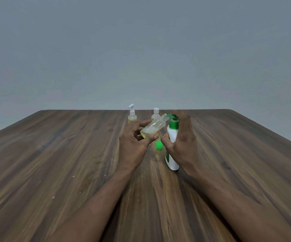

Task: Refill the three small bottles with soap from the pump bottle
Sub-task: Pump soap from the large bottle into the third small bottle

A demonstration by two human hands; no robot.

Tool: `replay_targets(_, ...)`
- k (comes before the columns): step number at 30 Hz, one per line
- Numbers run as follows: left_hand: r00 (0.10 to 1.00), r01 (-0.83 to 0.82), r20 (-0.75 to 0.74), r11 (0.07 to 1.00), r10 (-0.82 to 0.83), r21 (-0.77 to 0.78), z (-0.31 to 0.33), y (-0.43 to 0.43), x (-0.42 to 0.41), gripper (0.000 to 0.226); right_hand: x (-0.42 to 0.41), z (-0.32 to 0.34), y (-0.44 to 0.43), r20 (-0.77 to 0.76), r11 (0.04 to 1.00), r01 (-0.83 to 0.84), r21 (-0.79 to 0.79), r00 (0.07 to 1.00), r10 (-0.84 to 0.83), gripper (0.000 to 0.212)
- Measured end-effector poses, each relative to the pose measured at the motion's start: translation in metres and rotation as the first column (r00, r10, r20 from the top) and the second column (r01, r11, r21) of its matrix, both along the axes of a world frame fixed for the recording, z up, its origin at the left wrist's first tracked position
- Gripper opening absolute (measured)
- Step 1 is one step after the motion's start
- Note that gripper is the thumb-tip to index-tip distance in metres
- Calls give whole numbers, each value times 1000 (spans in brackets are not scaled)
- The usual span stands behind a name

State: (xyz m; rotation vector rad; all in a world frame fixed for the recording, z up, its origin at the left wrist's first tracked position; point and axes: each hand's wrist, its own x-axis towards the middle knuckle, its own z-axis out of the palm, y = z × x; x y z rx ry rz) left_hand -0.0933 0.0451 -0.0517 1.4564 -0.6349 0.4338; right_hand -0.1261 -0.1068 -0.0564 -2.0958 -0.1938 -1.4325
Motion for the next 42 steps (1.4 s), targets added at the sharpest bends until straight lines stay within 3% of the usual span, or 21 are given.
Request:
replay_targets(9,1000,4,8,1000,-4,-17,1,-1,-1,45,-1,-1,1,-77,998,48,-45,996,-51,82)
replay_targets(18,1000,2,4,1000,-2,-15,0,0,0,45,-3,0,3,-46,1000,17,13,999,-16,66)
replay_targets(31,1000,11,-7,1000,-11,-15,0,1,2,39,-2,1,2,-69,997,47,-53,996,-51,81)
replay_targets(38,999,28,-25,1000,-29,-9,-2,0,3,40,2,-2,1,3,1000,7,17,1000,-7,60)
replay_targets(42,1000,23,-14,1000,-23,-8,-2,1,3,41,1,-2,1,-27,1000,6,20,1000,-6,67)
